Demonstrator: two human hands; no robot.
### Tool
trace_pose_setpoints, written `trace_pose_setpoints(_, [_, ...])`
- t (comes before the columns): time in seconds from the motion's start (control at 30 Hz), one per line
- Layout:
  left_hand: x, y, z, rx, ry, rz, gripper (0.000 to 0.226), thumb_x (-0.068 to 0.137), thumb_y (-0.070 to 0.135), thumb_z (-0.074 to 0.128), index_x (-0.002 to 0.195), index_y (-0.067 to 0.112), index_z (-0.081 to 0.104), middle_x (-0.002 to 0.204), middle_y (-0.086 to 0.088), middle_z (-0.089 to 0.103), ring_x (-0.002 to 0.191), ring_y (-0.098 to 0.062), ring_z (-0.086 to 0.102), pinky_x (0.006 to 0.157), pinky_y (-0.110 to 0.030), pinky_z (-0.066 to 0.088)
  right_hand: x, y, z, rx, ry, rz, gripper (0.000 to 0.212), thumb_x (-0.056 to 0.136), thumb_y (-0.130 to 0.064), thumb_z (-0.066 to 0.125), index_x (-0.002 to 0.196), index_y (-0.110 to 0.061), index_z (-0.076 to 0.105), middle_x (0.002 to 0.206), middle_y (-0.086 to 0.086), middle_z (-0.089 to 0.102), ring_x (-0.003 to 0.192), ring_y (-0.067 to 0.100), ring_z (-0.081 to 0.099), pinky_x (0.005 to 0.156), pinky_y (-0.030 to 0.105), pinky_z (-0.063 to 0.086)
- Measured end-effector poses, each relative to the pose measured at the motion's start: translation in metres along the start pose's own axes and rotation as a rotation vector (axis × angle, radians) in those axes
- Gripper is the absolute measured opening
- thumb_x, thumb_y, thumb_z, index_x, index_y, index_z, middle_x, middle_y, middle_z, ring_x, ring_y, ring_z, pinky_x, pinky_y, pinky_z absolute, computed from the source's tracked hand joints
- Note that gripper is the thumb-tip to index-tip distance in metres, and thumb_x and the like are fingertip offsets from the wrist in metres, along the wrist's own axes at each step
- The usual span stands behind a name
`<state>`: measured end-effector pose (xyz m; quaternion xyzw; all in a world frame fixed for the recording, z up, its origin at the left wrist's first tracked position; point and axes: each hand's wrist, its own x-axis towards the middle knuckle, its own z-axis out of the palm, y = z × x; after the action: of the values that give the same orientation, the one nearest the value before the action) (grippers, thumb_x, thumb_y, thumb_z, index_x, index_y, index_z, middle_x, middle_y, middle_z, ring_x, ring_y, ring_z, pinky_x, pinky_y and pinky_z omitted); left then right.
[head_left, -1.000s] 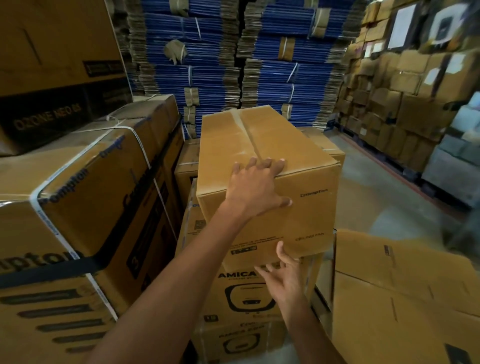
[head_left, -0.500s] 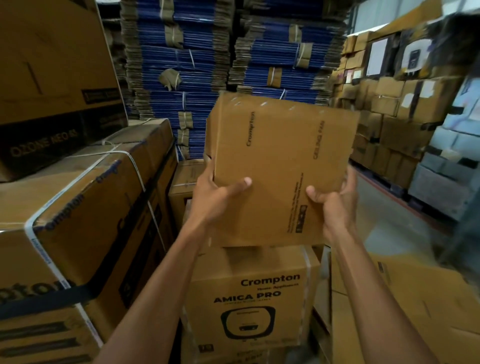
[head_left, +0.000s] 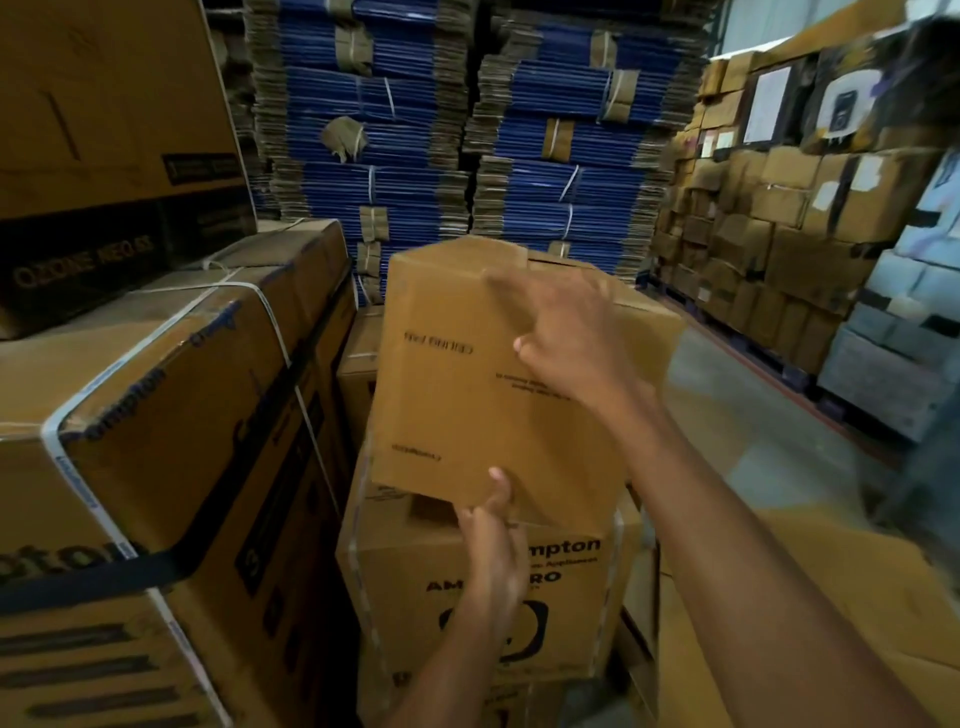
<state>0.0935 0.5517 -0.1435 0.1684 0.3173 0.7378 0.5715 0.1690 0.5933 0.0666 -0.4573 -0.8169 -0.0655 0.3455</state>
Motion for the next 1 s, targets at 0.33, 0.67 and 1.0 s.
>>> trace_pose_setpoints(0.33, [0.002,-0.030,-0.047,0.283,0.237,-0.458,0.031,0.102,0.027,0.060,0.077,0.013,0.051,0.065,0.000,0.045,0.059,-0.010,0.040,0.061,-0.025,0.038,-0.067,0.016,0.070,-0.068,-0.120,-0.116,0.082,0.079,-0.007,0.076,0.150,-0.036,0.045,0.151,-0.013,0.050,0.138,0.023,0.042,0.107,0.043,0.029])
trace_pose_setpoints(0.67, [-0.036,0.094,0.020,1.483,-0.114,0.310,0.021,0.096,0.019,0.065,0.079,0.030,0.070,0.074,0.012,0.070,0.062,0.003,0.064,0.052,-0.010,0.047,-0.085,0.023,0.072,-0.001,-0.109,-0.164,0.078,0.076,-0.013,0.080,0.148,-0.021,0.050,0.150,-0.005,0.053,0.141,0.021,0.042,0.113,0.040,0.028])
trace_pose_setpoints(1.0, [0.057,0.171,0.097,1.837,-0.252,0.777,0.020,0.099,0.027,0.060,0.115,0.018,0.069,0.109,0.003,0.071,0.100,-0.012,0.063,0.083,-0.022,0.045,-0.094,0.009,0.071,-0.012,-0.056,-0.158,0.050,0.093,-0.034,0.059,0.140,-0.018,0.058,0.141,0.000,0.061,0.136,0.024,0.048,0.112,0.040,0.030])
